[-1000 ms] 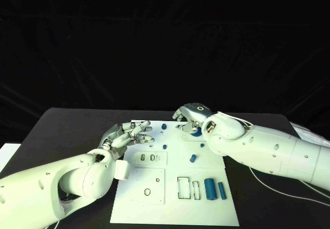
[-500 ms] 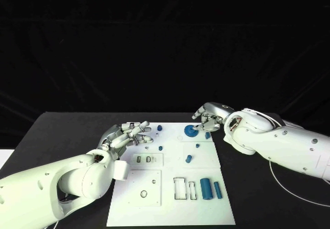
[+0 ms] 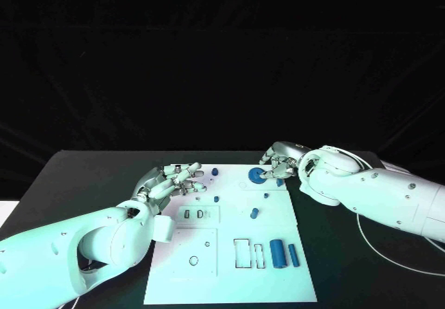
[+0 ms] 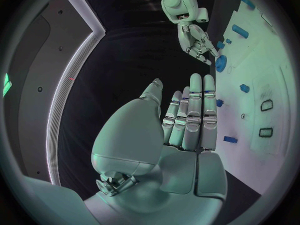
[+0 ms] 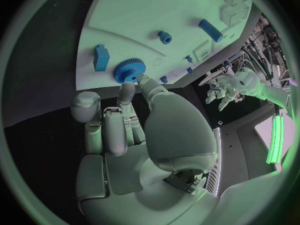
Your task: Assemble the parts on the task board
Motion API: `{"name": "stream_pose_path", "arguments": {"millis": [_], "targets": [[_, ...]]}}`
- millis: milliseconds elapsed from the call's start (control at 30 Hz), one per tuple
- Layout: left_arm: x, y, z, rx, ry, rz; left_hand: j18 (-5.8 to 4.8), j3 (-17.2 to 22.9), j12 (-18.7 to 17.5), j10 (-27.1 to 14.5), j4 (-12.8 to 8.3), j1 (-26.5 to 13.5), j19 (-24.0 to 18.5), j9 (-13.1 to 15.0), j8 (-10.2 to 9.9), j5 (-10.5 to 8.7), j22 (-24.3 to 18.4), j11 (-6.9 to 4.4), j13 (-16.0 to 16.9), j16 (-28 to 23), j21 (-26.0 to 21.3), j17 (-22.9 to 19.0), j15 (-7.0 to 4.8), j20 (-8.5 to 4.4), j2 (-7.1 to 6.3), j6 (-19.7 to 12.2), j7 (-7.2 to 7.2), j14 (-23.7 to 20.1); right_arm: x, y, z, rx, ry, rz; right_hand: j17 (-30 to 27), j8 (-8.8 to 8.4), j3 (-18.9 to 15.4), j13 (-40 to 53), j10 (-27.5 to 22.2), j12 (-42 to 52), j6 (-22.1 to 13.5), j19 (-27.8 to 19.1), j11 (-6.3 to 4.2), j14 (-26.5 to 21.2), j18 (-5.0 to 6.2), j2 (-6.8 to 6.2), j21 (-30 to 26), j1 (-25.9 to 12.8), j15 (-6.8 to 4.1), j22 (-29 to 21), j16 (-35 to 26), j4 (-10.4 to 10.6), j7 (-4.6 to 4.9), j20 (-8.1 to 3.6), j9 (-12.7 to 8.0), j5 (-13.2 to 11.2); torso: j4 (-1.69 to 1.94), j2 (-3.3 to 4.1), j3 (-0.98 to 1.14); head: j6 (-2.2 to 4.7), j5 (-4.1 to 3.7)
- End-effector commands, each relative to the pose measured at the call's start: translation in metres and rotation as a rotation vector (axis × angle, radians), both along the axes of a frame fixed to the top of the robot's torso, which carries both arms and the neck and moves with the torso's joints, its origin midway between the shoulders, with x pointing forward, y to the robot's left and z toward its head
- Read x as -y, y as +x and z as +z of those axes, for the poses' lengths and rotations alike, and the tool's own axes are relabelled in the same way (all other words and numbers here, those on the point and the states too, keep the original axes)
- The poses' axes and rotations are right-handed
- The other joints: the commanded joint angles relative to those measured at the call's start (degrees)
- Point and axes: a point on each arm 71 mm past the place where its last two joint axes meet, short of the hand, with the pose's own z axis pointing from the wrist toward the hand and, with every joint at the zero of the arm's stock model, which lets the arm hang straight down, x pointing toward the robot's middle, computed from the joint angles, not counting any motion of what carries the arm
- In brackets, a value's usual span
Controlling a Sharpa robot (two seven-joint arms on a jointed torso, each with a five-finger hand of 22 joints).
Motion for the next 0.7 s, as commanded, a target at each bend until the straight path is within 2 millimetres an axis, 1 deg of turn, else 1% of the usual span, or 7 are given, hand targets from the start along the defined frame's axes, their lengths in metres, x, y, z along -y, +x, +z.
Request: {"name": "stream_pose_path", "arguments": {"millis": [33, 67, 233, 367, 433, 533, 700], "targets": [[0.003, 0.0, 0.001, 0.007, -0.014, -0.024, 0.51, 0.08, -0.28, -0.36, -0.37, 0.04, -0.23, -0.05, -0.32, -0.07, -0.08, 0.11, -0.06, -0.12, -0.24, 0.05, 0.14, 0.04, 0.53, 0.12, 0.35, -0.35, -0.003, 0.002, -0.004, -0.021, -0.03, 0.004, 0.27, 0.01, -0.34, 0.73, 0.11, 0.69, 0.01, -0.01, -0.07, 3.32, -0.87, 0.15, 0.46, 0.62, 0.28, 0.22, 0.49, -0.02, 0.29, 0.5, 0.08, 0.21, 0.09, 0.02, -0.07, -0.22, 0.05], [0.003, 0.0, 0.001, 0.007, -0.014, -0.024, 0.51, 0.08, -0.28, -0.36, -0.37, 0.04, -0.23, -0.05, -0.32, -0.07, -0.08, 0.11, -0.06, -0.12, -0.24, 0.05, 0.14, 0.04, 0.53, 0.12, 0.35, -0.35, -0.004, 0.002, -0.004, -0.022, -0.03, 0.006, 0.38, 0.05, -0.37, 0.9, 0.11, 0.82, 0.08, 0.0, -0.07, 3.33, -0.88, 0.18, 0.51, 0.66, 0.28, 0.29, 0.56, 0.02, 0.28, 0.5, 0.09, 0.21, 0.05, 0.0, -0.07, -0.28, 0.2], [0.003, 0.0, 0.001, 0.006, -0.013, -0.022, 0.51, 0.08, -0.28, -0.36, -0.37, 0.04, -0.23, -0.05, -0.32, -0.07, -0.08, 0.11, -0.06, -0.12, -0.24, 0.05, 0.14, 0.04, 0.53, 0.12, 0.35, -0.35, -0.01, 0.003, -0.007, -0.022, -0.047, 0.018, 0.82, 0.17, -0.43, 1.9, 0.24, 1.65, 0.31, 0.1, -0.09, 3.39, -0.94, 0.32, 0.81, 0.84, 0.27, 0.72, 0.85, 0.12, 0.25, 0.51, 0.13, 0.3, 0.03, 0.04, -0.03, -0.38, 0.19], [0.003, 0.0, 0.001, 0.007, -0.013, -0.022, 0.51, 0.08, -0.28, -0.36, -0.39, 0.05, -0.23, -0.05, -0.33, -0.07, -0.08, 0.11, -0.06, -0.11, -0.24, 0.09, 0.14, 0.04, 0.55, 0.13, 0.34, -0.36, -0.012, 0.004, -0.01, -0.026, -0.064, 0.021, 1.42, 0.33, -0.5, 3.56, 0.71, 3.15, 0.65, 0.37, -0.13, 3.49, -1.07, 0.5, 1.36, 1.07, 0.25, 1.58, 1.26, 0.23, 0.21, 0.5, 0.17, 0.38, -0.01, 0.02, -0.06, -0.37, 0.22], [0.003, 0.0, 0.001, 0.006, -0.013, -0.022, 0.51, 0.08, -0.28, -0.36, -0.39, 0.05, -0.23, -0.05, -0.33, -0.07, -0.08, 0.11, -0.06, -0.11, -0.24, 0.09, 0.14, 0.04, 0.55, 0.13, 0.34, -0.36, -0.012, 0.005, -0.012, -0.027, -0.076, 0.022, 1.72, 0.46, -0.45, 4.47, 0.97, 3.96, 0.91, 0.47, -0.17, 3.53, -1.11, 0.65, 1.61, 1.3, 0.23, 1.92, 1.46, 0.23, 0.17, 0.49, 0.21, 0.46, 0.02, 0.04, -0.04, -0.42, 0.12], [0.004, 0.0, 0.001, 0.006, -0.013, -0.022, 0.52, 0.08, -0.28, -0.36, -0.4, 0.05, -0.24, -0.04, -0.33, -0.07, -0.08, 0.11, -0.06, -0.1, -0.24, 0.11, 0.14, 0.04, 0.56, 0.14, 0.34, -0.37, -0.013, 0.005, -0.014, -0.032, -0.093, 0.024, 2.04, 0.57, -0.41, 5.41, 1.23, 4.79, 1.17, 0.55, -0.21, 3.58, -1.16, 0.75, 1.85, 1.54, 0.2, 2.26, 1.68, 0.2, 0.14, 0.48, 0.23, 0.56, 0.05, 0.02, -0.06, -0.39, 0.23], [0.004, 0.001, 0.001, 0.006, -0.012, -0.021, 0.52, 0.08, -0.28, -0.36, -0.41, 0.05, -0.25, -0.04, -0.34, -0.07, -0.08, 0.11, -0.06, -0.1, -0.24, 0.13, 0.14, 0.05, 0.56, 0.14, 0.34, -0.38, -0.014, 0.005, -0.017, -0.045, -0.107, 0.031, 2.83, 0.87, -0.44, 8.27, 2.3, 7.45, 1.88, 0.82, -0.3, 3.69, -1.3, 0.93, 2.48, 1.77, 0.15, 3.16, 2.21, 0.27, 0.03, 0.44, 0.3, 0.63, 0.06, 0.02, -0.05, -0.63, 0.29]]}}
